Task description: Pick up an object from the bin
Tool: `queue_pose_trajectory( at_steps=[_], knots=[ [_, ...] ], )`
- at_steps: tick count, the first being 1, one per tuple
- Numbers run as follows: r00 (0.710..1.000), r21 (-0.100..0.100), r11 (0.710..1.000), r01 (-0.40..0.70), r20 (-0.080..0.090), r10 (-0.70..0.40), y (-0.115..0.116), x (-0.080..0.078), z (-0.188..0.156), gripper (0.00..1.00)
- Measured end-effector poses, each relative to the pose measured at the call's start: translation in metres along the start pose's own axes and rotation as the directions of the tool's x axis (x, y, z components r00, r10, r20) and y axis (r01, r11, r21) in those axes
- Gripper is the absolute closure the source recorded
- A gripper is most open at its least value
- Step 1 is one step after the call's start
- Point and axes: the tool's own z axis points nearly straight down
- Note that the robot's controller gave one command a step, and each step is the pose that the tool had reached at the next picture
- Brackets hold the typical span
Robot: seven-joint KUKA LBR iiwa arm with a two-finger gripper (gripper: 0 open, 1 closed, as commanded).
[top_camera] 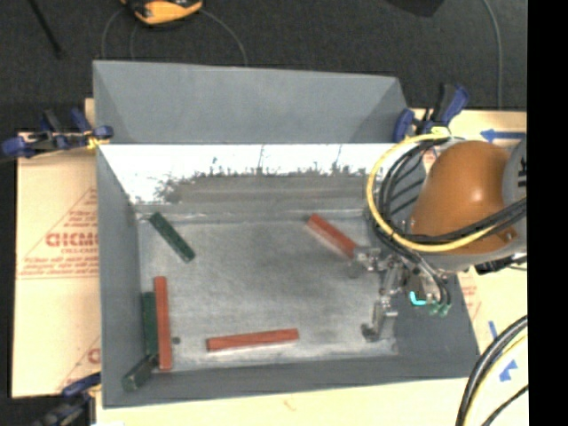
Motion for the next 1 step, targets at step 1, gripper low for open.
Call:
queue_pose_trajectory(
  at_steps=[1],
  knots=[
    [1.000, 0.001, 1.000, 0.003, 0.005, -0.003, 0.0002, -0.0010, -0.0028, 0.00]
  ],
)
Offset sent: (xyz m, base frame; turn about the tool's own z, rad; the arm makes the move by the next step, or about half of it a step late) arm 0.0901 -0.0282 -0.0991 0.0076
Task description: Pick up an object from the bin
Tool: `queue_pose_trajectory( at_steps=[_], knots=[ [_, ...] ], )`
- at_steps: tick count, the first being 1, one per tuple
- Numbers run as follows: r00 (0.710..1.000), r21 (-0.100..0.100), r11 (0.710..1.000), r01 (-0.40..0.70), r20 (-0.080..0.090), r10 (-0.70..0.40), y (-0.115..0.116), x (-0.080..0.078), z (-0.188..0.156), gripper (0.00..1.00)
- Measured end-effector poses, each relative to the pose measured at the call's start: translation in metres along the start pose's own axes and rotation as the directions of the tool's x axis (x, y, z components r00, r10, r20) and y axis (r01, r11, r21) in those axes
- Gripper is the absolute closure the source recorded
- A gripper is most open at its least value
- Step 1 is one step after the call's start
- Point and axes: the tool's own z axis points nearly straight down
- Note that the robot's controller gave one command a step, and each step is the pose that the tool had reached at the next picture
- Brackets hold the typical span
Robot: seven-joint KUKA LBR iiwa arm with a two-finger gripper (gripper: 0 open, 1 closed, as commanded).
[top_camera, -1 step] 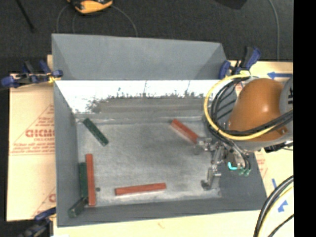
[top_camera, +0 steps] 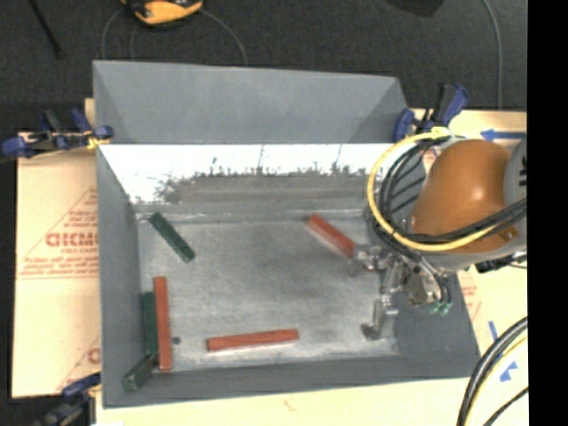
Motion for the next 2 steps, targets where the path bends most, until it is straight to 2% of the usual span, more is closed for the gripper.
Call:
queue_pose_trajectory(
  at_steps=[1, 2],
  knots=[
    [1.000, 0.001, 1.000, -0.013, 0.011, 0.013, -0.024, -0.076, 0.079, 0.00],
    [1.000, -0.002, 1.000, -0.019, -0.002, 0.019, -0.050, -0.078, 0.057, 0.00]
  ],
)
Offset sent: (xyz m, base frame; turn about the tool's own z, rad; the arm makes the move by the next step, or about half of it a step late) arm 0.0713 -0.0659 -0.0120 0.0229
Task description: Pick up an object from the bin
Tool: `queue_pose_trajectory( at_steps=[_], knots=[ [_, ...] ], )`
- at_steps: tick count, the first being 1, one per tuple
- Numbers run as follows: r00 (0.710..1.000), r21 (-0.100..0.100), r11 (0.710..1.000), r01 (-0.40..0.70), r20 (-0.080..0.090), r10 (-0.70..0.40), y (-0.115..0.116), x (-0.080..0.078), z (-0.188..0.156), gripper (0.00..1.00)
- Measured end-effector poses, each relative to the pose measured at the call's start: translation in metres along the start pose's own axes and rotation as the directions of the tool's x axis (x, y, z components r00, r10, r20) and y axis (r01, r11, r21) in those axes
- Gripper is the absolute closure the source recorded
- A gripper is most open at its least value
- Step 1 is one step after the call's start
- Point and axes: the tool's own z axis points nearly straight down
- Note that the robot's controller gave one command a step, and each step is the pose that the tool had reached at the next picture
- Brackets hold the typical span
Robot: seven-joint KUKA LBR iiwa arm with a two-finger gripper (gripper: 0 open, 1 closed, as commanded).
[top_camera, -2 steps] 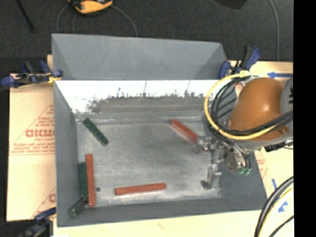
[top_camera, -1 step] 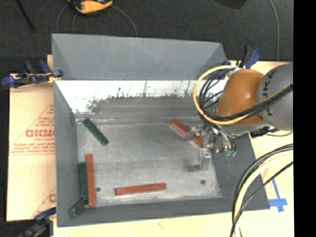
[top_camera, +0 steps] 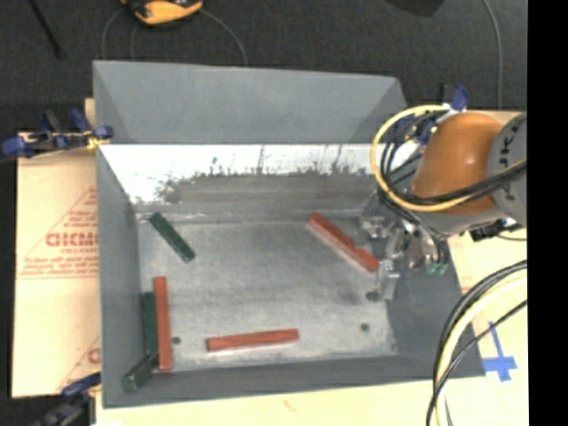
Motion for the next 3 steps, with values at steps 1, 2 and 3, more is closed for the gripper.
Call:
queue_pose_trajectory(
  at_steps=[1, 2, 3],
  knots=[
    [0.995, 0.000, 0.995, -0.103, 0.011, 0.103, -0.014, -0.072, 0.005, 0.00],
    [0.999, 0.003, 0.999, -0.048, 0.008, 0.048, -0.013, -0.067, 0.034, 0.00],
    [0.947, -0.001, 0.947, -0.322, 0.007, 0.322, 0.004, -0.058, 0.043, 1.00]
  ],
)
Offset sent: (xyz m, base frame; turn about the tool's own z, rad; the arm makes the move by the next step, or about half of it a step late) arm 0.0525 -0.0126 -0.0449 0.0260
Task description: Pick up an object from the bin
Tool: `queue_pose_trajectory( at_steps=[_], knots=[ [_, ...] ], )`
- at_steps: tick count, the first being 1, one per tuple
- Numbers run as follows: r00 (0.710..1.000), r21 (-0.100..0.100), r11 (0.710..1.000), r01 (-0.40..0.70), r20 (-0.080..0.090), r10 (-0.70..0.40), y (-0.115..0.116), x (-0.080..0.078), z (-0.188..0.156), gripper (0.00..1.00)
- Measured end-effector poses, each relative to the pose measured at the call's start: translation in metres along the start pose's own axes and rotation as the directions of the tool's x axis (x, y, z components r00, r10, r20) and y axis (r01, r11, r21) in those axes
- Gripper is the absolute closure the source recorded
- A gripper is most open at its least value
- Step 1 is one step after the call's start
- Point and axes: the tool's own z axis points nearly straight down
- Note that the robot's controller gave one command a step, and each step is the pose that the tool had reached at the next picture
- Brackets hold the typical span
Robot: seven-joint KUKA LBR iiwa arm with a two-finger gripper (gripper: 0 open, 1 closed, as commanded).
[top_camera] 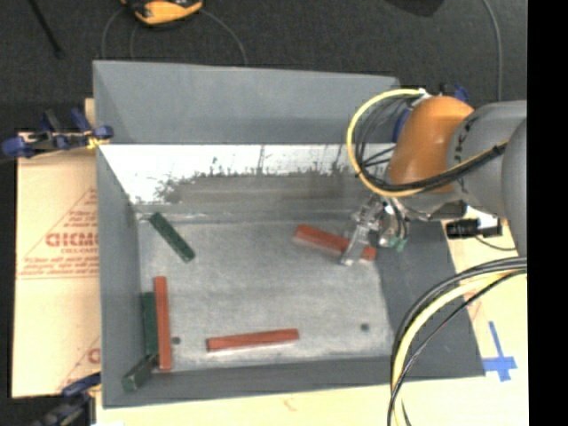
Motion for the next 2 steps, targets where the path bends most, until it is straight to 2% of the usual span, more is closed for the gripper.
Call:
queue_pose_trajectory(
  at_steps=[2],
  knots=[
    [1.000, 0.000, 1.000, 0.001, 0.001, -0.001, -0.0002, -0.0001, -0.0010, 1.00]
  ],
)
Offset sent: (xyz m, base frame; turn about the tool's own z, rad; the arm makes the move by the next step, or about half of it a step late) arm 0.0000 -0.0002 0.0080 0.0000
